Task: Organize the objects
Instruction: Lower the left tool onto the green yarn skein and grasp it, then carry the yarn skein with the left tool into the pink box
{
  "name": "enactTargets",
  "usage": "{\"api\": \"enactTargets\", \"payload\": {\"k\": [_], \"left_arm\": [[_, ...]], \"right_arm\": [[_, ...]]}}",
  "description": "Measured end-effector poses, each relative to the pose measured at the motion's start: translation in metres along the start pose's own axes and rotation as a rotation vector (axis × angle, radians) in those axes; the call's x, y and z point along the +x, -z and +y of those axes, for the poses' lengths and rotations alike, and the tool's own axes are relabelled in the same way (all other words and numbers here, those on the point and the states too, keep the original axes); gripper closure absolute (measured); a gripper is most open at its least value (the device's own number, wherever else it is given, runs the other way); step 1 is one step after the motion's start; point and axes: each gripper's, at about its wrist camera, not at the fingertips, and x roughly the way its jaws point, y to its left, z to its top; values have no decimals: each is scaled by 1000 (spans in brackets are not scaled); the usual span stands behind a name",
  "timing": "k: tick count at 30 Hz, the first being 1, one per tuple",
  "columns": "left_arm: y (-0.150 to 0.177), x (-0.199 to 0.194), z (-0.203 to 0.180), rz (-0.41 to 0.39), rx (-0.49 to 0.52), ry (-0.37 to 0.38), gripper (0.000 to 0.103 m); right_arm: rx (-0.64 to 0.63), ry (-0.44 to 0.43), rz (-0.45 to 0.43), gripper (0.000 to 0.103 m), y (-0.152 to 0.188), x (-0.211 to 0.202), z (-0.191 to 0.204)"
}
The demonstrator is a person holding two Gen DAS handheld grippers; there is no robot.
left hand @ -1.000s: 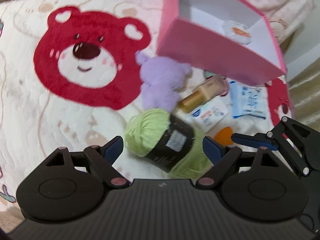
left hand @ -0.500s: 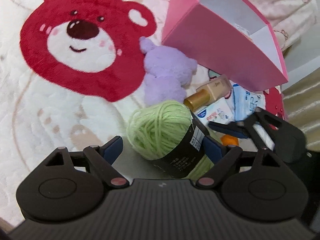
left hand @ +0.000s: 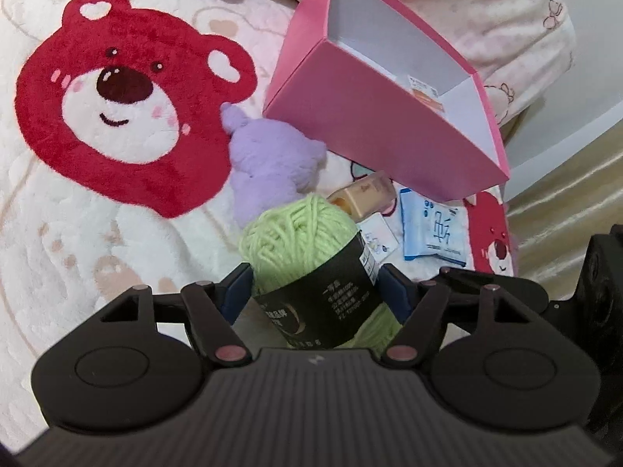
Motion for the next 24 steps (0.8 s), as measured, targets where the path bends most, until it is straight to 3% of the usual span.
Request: {"api": "enactTargets", "payload": {"k": [5, 8, 9, 13, 20, 24], "left_arm": [[7, 11, -4, 65, -22, 24, 23], [16, 20, -7, 77, -25, -4, 17], [18, 22, -9, 73, -17, -10, 18], [24, 22, -18, 69, 8, 1, 36], [13, -9, -43, 23, 36, 42, 39], [-20, -35, -83, -17, 147, 52, 39]], "right_arm": [[126, -36, -11, 42, 10, -5, -8], [215, -75, -19, 42, 19, -2, -19], [234, -81, -22, 42, 22, -1, -22], [274, -108, -41, 42, 33, -3, -27], [255, -114, -125, 42, 25, -40, -26], [205, -91, -201, 40, 0, -81, -35]]}}
